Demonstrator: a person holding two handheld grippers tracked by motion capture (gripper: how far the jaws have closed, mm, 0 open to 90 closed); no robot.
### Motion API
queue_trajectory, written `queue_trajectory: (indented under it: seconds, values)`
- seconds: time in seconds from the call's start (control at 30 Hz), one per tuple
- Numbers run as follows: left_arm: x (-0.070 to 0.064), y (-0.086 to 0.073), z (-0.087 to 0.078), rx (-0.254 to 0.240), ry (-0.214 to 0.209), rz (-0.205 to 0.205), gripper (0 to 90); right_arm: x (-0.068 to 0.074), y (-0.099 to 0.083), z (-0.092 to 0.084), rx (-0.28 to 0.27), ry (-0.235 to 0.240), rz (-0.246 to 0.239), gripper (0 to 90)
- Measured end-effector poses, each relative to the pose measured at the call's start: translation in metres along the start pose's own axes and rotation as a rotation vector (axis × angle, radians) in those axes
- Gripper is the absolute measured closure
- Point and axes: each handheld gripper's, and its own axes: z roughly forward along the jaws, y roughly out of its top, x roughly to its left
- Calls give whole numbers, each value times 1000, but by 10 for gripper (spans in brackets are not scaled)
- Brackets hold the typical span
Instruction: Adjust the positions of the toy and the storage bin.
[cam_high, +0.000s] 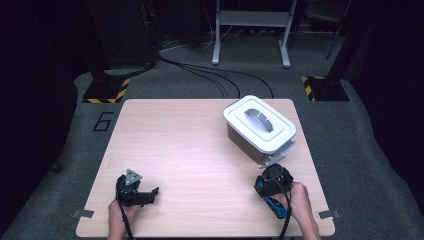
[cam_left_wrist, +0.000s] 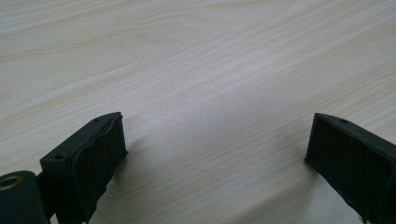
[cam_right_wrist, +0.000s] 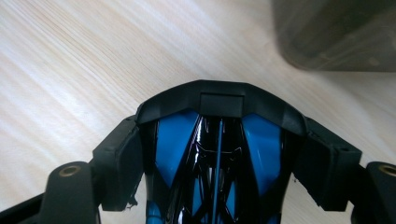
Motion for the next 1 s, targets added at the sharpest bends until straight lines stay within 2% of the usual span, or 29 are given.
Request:
queue_trajectory:
  seconds: [0.17,0.23,0.4,0.57,0.7,0.87,1.0]
  values:
    - [0,0,0,1,0,2,47,2,1,16,30,7,9,242]
    - [0,0,0,1,0,1,47,2,0,19,29,9,5,242]
    - [0,0,0,1,0,1,47,-2,-4,24,33,20,42,239]
    - [0,0,0,1,0,1,46,-4,-8,25,7,31,69,226]
    - [0,0,0,1,0,1,47,-5,-8,18,-37,37,79,90]
    - [0,0,0,1,0,1,47,-7,-8,9,-61,46,99,2]
    - [0,0,0,1,0,1,47,-11,-12,-4,-91,54,115,0]
